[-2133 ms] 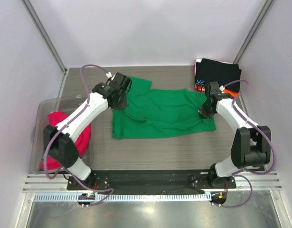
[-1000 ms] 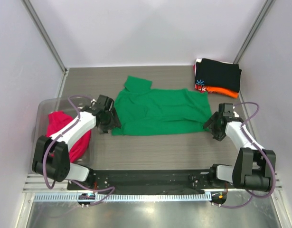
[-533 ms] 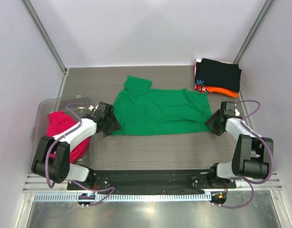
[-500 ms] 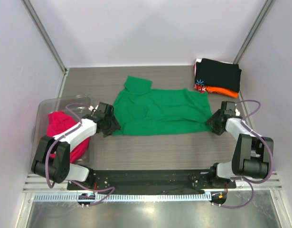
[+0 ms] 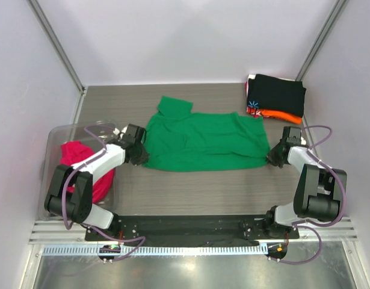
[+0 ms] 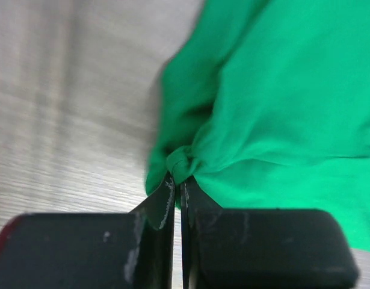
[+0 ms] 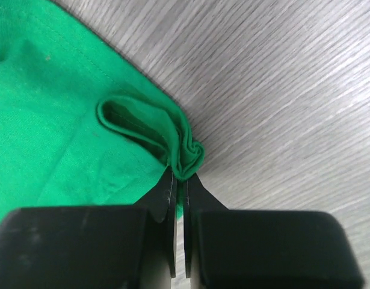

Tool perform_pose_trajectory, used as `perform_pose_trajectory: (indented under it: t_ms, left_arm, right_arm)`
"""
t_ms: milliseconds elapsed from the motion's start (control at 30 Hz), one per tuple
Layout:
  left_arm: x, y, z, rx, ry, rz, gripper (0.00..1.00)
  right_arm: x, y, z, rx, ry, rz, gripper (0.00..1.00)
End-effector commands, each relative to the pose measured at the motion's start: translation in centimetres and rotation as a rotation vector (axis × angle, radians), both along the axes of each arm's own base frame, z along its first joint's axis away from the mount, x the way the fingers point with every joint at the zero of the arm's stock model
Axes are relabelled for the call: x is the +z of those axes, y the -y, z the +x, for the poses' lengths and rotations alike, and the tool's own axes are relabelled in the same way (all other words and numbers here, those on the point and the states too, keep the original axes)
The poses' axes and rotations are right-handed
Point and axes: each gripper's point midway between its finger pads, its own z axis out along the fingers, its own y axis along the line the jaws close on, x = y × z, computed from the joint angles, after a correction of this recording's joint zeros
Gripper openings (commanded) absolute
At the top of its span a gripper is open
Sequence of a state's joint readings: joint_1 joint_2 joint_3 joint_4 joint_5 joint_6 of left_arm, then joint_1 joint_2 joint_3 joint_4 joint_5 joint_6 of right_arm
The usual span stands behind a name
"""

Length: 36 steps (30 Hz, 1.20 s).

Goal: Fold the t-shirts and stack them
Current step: Fold the tshirt

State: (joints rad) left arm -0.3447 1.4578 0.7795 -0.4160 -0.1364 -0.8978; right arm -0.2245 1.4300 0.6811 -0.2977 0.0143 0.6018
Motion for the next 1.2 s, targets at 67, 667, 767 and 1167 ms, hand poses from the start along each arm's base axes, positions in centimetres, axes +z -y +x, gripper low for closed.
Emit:
perform_pose_trajectory:
  t_ms: [67, 667, 767, 1167]
  left_arm:
    - [9.8, -0.1, 5.5, -0.035, 0.202, 0.068, 0.0]
    - [5.6, -1.0, -4.5, 0.024, 0.083, -0.076, 0.0]
    - [5.1, -1.1, -5.5, 0.036, 0.067, -0.086, 0.02]
    - [4.3, -0.5, -9.9, 0.042, 0.051, -0.195, 0.19]
  right_arm:
    - [7.2, 0.4, 3.3, 0.041, 0.112, -0.015, 0.03]
    - [1.7, -1.6, -6.0, -0.065, -0.035, 0.13, 0.01]
    - [1.5, -1.1, -6.5, -0.133, -0.025, 0.166, 0.01]
    - [0.2, 0.1, -9.7, -0.296, -0.023, 0.203, 0.01]
